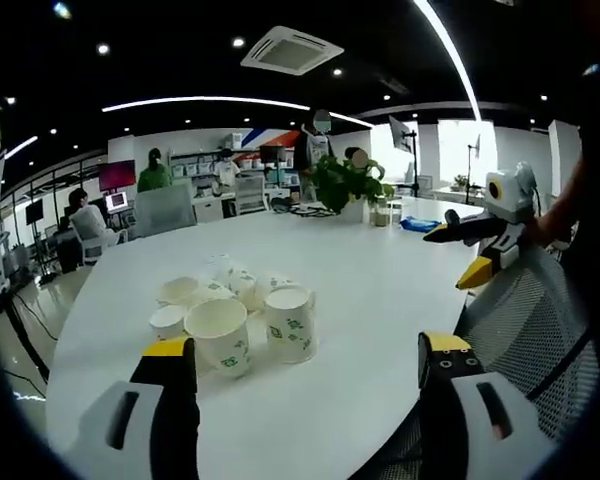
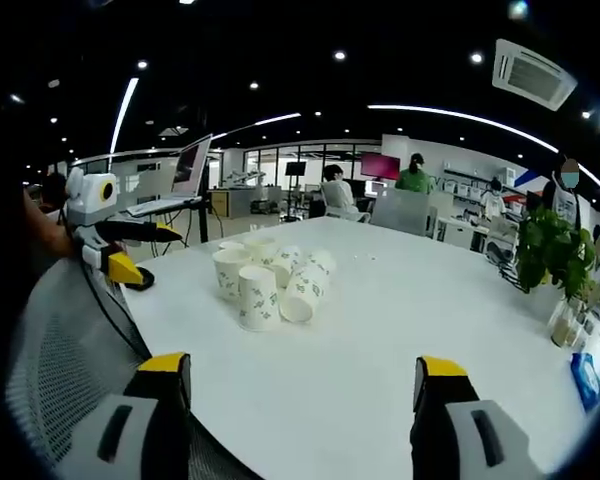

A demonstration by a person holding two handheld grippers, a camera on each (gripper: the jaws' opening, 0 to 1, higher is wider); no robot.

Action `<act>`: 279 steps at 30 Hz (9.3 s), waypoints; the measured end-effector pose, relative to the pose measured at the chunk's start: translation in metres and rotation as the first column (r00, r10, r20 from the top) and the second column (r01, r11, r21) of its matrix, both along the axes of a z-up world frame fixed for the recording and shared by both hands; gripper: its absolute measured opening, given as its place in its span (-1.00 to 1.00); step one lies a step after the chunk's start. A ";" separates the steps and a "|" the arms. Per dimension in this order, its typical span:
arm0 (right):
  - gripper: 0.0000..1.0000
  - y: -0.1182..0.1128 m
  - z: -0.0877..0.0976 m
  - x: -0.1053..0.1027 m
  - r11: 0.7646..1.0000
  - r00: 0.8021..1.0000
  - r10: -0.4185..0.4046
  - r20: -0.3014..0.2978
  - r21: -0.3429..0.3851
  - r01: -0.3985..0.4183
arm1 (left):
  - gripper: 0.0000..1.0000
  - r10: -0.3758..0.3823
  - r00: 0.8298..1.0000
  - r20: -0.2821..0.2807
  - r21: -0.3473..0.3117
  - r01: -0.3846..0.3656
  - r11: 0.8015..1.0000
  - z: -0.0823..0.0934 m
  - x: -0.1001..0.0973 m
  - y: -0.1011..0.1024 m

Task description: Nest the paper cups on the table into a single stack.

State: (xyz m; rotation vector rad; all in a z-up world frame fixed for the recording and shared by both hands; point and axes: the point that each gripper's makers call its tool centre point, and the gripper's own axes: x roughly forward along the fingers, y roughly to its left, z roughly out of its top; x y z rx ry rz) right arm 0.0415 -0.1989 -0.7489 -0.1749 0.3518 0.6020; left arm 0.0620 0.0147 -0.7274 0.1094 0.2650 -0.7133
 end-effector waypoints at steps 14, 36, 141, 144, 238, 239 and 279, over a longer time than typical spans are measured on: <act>0.86 -0.001 0.000 0.001 1.000 1.000 -0.007 -0.004 -0.001 0.007 | 0.90 0.003 1.000 -0.003 0.018 -0.003 1.000 -0.002 0.001 0.000; 0.93 -0.001 0.003 0.001 1.000 1.000 -0.009 0.009 0.015 0.008 | 0.88 0.025 1.000 0.010 0.018 -0.025 1.000 0.000 0.003 0.005; 0.76 -0.008 0.001 0.003 0.999 0.999 -0.041 -0.007 0.022 0.042 | 0.64 -0.102 0.995 -0.010 0.009 0.102 0.995 0.012 0.045 -0.053; 0.75 -0.008 0.001 0.003 0.999 0.999 -0.042 -0.008 0.021 0.042 | 0.61 -0.108 0.994 -0.009 0.009 0.108 0.994 0.011 0.049 -0.058; 0.67 -0.020 -0.003 0.005 0.995 0.994 -0.095 -0.050 0.025 0.096 | -0.25 -0.072 0.997 -0.038 0.135 0.077 0.988 -0.026 0.075 -0.068; 0.67 -0.019 -0.003 0.004 0.995 0.994 -0.090 -0.055 0.026 0.091 | -0.25 -0.070 0.997 -0.032 0.132 0.073 0.989 -0.022 0.074 -0.068; 0.21 0.074 0.063 0.017 0.940 0.984 0.152 -0.088 0.320 -0.117 | -0.27 0.018 0.995 -0.094 -0.322 -0.047 0.945 0.089 0.065 -0.051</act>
